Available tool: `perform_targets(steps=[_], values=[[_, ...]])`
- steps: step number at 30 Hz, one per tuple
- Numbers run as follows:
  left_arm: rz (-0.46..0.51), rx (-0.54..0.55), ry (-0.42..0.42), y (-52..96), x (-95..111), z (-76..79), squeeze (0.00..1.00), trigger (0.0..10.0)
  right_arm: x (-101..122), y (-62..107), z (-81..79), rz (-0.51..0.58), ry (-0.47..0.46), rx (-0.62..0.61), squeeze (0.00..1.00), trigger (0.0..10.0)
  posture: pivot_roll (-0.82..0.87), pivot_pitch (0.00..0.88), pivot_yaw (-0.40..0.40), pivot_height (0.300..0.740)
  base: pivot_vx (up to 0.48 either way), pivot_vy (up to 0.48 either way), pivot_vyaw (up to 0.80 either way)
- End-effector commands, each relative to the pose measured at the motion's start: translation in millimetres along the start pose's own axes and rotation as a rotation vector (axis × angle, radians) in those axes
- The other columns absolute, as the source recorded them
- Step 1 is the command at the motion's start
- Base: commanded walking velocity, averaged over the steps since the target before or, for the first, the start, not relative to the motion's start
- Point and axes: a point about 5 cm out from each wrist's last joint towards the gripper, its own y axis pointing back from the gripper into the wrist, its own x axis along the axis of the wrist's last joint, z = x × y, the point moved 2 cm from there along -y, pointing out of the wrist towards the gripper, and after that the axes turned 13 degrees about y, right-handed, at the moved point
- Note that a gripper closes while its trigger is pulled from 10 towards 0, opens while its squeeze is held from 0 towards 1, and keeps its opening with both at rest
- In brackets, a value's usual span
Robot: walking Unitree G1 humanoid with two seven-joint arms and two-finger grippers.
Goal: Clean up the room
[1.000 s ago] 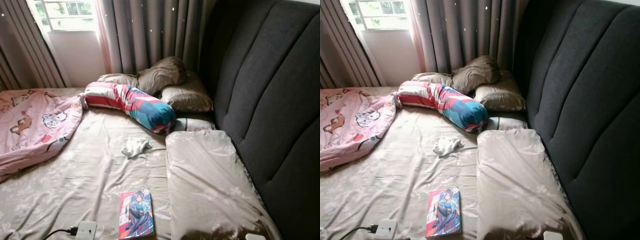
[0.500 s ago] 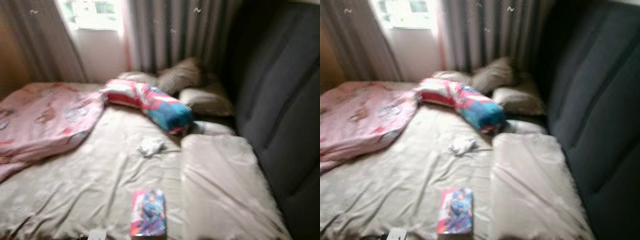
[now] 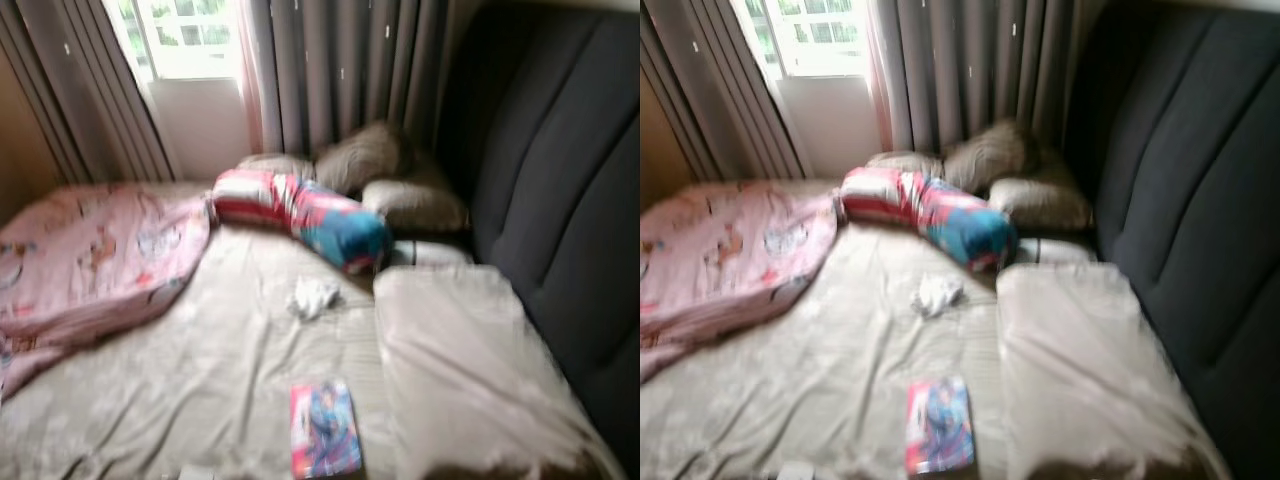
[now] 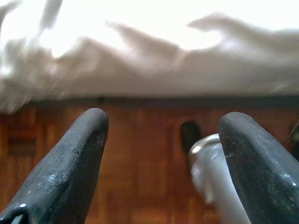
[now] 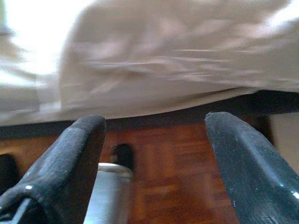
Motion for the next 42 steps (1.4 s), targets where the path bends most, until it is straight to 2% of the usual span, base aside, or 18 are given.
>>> perform_targets(steps=[1, 6, 11, 14, 28, 38, 42], values=[[-0.030, 0.014, -0.019, 0.8, -5.7, -4.1, 0.00, 10.0, -0.7, -0.2, 0.4, -0.009, 0.002, 0.006, 0.00, 10.0, -0.05, 0.078, 0.007, 0.740, 0.000, 0.469, 0.00], [-0.047, 0.024, -0.018, 2.1, -10.6, -8.2, 0.00, 10.0, -6.7, 1.3, -1.2, -0.025, 0.041, 0.006, 0.00, 10.0, -0.05, 0.095, 0.010, 0.740, 0.000, 0.469, 0.00], [-0.053, 0.025, -0.019, 2.3, -11.7, -8.9, 0.00, 10.0, -7.9, 1.6, -0.5, -0.028, 0.036, 0.005, 0.00, 10.0, -0.05, 0.105, 0.015, 0.740, 0.000, 0.466, 0.80], [-0.059, 0.022, -0.021, 2.5, -12.8, -9.3, 0.00, 10.0, -9.0, 1.6, -0.7, -0.036, 0.018, 0.007, 0.00, 10.0, -0.04, 0.115, 0.014, 0.740, 0.000, 0.466, 0.00], [-0.062, 0.020, -0.023, 2.6, -13.6, -8.7, 0.00, 10.0, -10.1, 1.8, 0.4, -0.038, 0.047, 0.009, 0.00, 10.0, -0.04, 0.137, 0.011, 0.740, 0.000, 0.468, 0.00], [-0.060, 0.016, -0.020, 2.2, -13.4, -5.1, 0.00, 10.0, -12.1, 2.3, 5.5, -0.038, 0.041, 0.003, 0.00, 10.0, -0.04, 0.139, 0.013, 0.740, 0.000, 0.468, 0.72], [-0.060, 0.015, -0.019, 2.2, -13.9, -4.5, 0.00, 10.0, -11.1, 2.1, 4.0, -0.034, 0.022, 0.006, 0.00, 10.0, -0.04, 0.134, 0.016, 0.740, 0.000, 0.465, 0.00]])
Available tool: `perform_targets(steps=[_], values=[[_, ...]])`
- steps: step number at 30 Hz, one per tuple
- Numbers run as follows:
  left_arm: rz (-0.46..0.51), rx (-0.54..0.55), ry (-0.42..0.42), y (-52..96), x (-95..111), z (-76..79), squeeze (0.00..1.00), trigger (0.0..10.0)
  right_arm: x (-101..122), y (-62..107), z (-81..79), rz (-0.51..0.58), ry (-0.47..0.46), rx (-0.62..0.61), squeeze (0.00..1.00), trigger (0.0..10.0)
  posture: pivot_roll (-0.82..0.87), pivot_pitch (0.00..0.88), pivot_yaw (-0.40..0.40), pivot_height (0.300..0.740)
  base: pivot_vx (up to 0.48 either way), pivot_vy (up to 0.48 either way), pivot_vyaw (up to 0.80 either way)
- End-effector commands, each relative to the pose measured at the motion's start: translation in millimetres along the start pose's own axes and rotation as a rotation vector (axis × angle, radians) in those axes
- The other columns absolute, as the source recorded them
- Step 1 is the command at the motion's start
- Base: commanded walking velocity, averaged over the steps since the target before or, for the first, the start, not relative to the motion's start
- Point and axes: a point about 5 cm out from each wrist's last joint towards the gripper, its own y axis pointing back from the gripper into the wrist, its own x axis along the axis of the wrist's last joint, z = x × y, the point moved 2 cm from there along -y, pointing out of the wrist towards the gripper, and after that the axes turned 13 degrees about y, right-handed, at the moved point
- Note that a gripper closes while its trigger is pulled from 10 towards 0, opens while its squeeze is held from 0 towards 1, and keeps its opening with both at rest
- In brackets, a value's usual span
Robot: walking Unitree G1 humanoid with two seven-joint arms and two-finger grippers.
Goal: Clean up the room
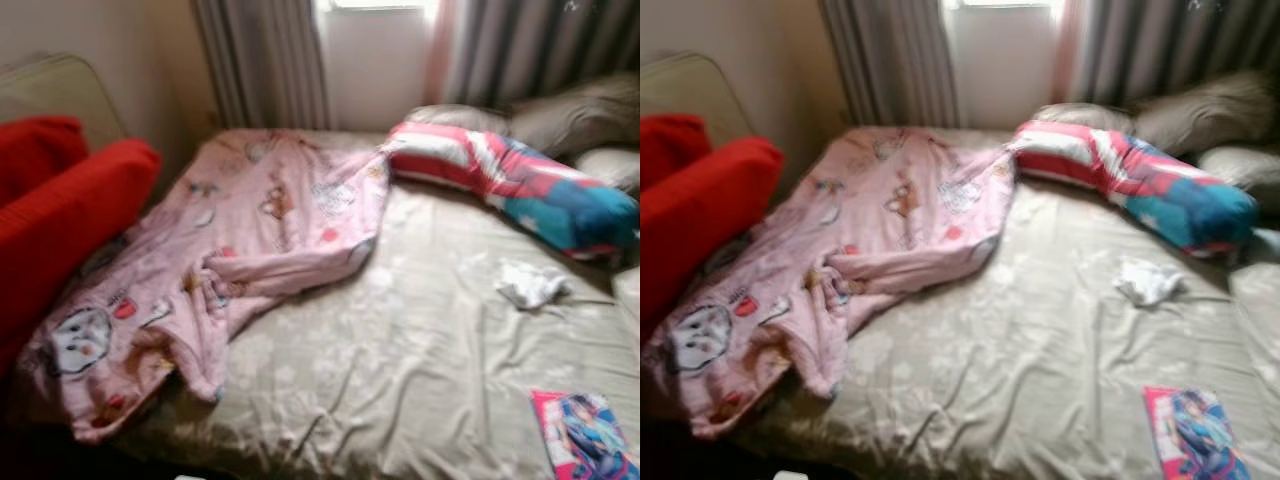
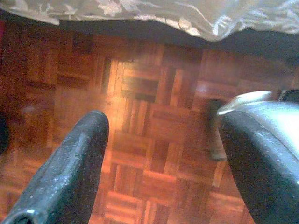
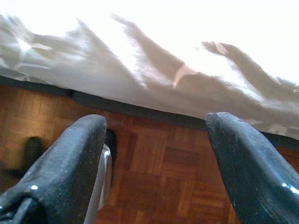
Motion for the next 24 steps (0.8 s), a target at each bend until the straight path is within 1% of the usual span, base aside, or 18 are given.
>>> perform_targets(steps=[1, 13, 19, 24], values=[[-0.024, 0.014, -0.010, 1.0, -4.8, -6.1, 0.00, 10.0, -6.2, 1.7, -5.2, -0.017, -0.023, 0.007, 0.00, 10.0, -0.04, 0.133, 0.017, 0.740, 0.000, 0.465, 0.00], [-0.025, 0.006, -0.018, 0.6, -4.8, -2.4, 0.00, 10.0, 0.6, 0.8, -10.6, 0.009, -0.022, 0.012, 0.00, 10.0, -0.05, 0.118, 0.019, 0.740, 0.000, 0.465, 0.00], [-0.024, 0.004, -0.017, 0.6, -5.1, -1.2, 0.00, 10.0, 0.4, 1.0, -11.4, 0.010, -0.028, 0.010, 0.00, 10.0, -0.04, 0.108, 0.018, 0.740, 0.000, 0.465, 0.00], [-0.023, 0.005, -0.017, 0.5, -4.8, -1.1, 0.00, 10.0, 5.6, 0.0, -11.4, 0.026, -0.029, 0.008, 0.00, 10.0, -0.04, 0.108, 0.018, 0.740, 0.000, 0.465, 0.00]])
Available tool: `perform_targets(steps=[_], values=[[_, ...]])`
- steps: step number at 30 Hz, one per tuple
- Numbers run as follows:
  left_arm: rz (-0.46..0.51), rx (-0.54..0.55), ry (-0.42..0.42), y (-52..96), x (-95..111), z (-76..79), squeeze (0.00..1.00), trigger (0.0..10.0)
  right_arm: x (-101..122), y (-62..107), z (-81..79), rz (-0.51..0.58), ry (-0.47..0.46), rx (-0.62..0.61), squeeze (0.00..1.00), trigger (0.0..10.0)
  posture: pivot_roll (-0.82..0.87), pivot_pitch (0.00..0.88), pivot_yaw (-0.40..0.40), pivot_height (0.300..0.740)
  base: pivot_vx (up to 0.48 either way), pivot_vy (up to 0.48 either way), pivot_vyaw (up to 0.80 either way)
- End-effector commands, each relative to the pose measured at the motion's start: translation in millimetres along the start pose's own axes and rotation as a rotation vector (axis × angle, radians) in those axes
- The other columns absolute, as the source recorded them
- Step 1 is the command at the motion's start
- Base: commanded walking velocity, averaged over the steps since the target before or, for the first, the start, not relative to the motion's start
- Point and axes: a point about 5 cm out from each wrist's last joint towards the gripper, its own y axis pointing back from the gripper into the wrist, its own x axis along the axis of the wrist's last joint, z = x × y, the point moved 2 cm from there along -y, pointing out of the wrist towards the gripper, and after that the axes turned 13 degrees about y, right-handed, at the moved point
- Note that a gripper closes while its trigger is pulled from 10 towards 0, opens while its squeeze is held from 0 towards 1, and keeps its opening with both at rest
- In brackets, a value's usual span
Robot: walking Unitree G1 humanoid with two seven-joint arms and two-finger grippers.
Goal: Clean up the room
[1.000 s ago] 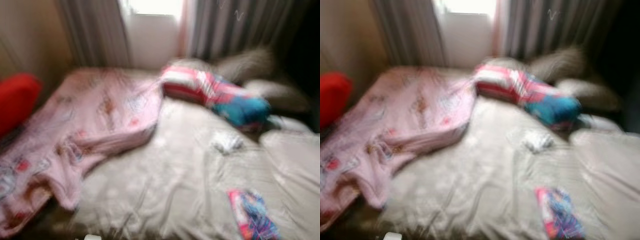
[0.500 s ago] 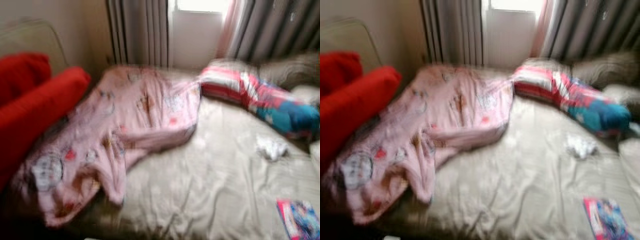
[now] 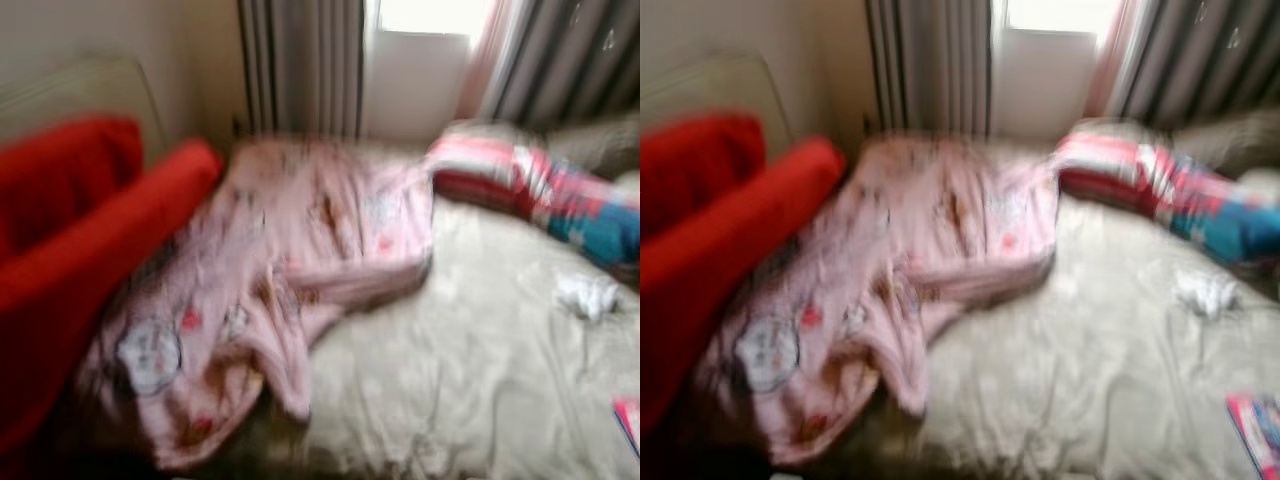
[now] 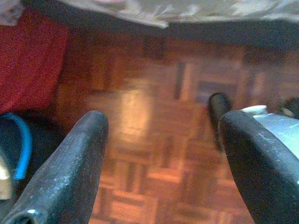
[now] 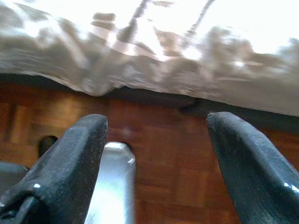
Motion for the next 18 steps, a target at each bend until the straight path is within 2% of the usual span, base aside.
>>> perform_targets(steps=[1, 6, 13, 18], values=[[-0.028, -0.007, -0.012, 0.6, -7.3, 3.1, 0.00, 10.0, -7.6, 1.6, 6.9, -0.020, -0.004, -0.017, 0.00, 10.0, -0.04, 0.111, 0.016, 0.740, 0.000, 0.469, 0.00], [-0.027, -0.009, -0.007, 0.9, -7.8, 1.9, 0.00, 10.0, -4.8, 1.0, 5.9, -0.011, -0.003, -0.017, 0.00, 10.0, -0.04, 0.116, 0.015, 0.740, 0.000, 0.454, 0.00], [-0.036, -0.019, -0.003, 1.3, -10.0, 1.5, 0.00, 10.0, -0.4, 0.3, 5.7, 0.007, -0.008, -0.022, 0.00, 10.0, -0.04, 0.125, 0.015, 0.740, 0.000, 0.000, 0.00], [0.004, -0.038, 0.058, 0.4, -2.6, 5.9, 0.00, 10.0, 8.7, -1.5, 6.2, 0.037, -0.013, -0.029, 0.00, 10.0, -0.04, 0.132, 0.013, 0.740, 0.000, 0.000, 0.00]])
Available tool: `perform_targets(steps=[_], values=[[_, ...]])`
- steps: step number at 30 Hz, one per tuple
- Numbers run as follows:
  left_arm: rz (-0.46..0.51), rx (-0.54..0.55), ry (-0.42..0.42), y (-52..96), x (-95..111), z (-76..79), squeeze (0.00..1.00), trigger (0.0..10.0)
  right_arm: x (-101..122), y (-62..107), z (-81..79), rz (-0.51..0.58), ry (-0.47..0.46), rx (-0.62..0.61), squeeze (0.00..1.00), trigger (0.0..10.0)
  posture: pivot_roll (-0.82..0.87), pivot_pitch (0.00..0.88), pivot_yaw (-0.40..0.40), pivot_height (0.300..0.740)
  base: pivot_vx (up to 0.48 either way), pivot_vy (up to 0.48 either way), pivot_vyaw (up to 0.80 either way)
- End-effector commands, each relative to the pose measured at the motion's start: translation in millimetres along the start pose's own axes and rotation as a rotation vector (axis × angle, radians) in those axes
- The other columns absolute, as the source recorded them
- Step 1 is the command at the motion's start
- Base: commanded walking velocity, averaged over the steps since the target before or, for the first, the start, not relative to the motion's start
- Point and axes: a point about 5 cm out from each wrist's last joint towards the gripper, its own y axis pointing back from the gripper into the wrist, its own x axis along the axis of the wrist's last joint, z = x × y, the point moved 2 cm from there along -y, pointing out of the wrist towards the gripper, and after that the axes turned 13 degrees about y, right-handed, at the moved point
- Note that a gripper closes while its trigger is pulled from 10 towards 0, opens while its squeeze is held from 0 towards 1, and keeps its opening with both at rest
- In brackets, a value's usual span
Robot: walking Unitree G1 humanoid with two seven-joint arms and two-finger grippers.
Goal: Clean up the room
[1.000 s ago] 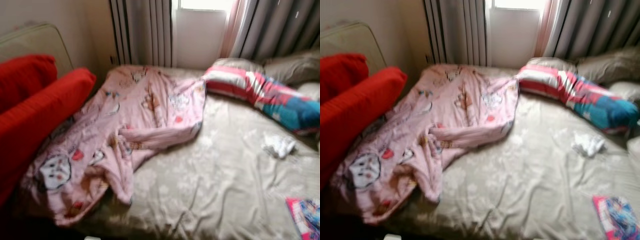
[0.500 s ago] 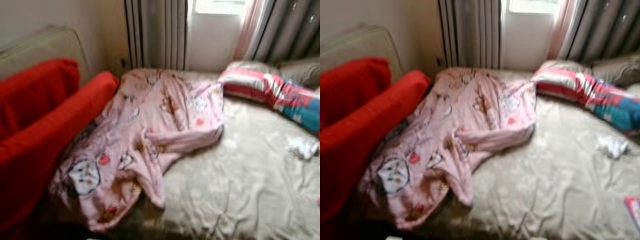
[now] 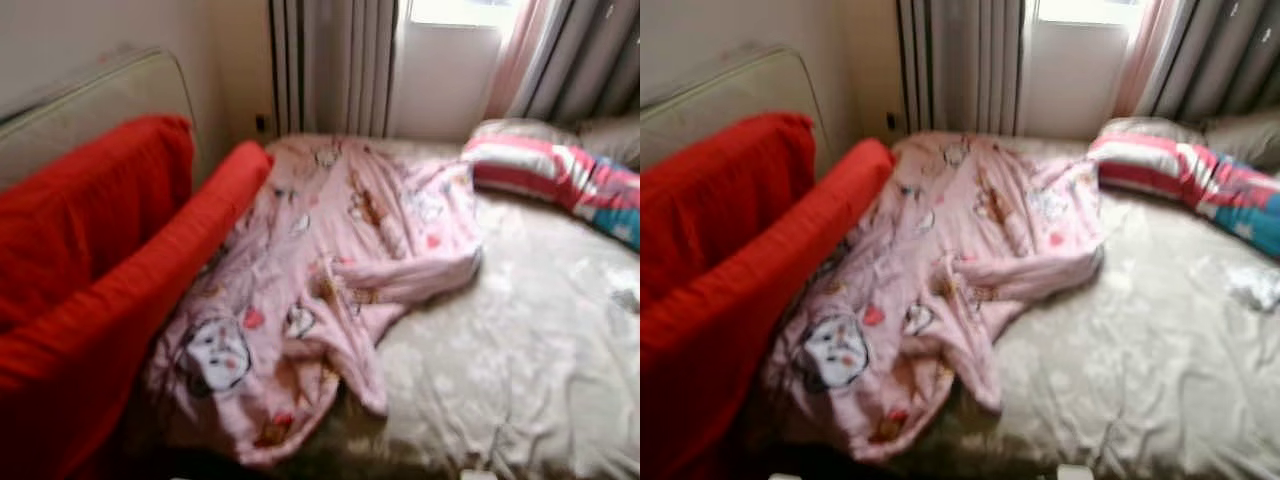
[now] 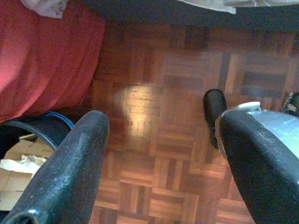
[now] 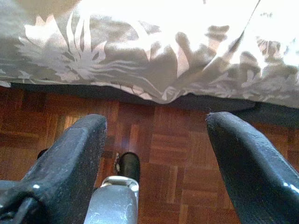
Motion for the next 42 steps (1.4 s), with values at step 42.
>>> perform_targets(steps=[42], values=[[-0.007, -0.057, 0.071, -0.3, -4.3, 14.1, 0.00, 10.0, 7.2, -0.8, -1.2, 0.039, 0.004, 0.004, 0.00, 10.0, -0.04, 0.125, 0.012, 0.740, 0.093, 0.000, 0.20]])
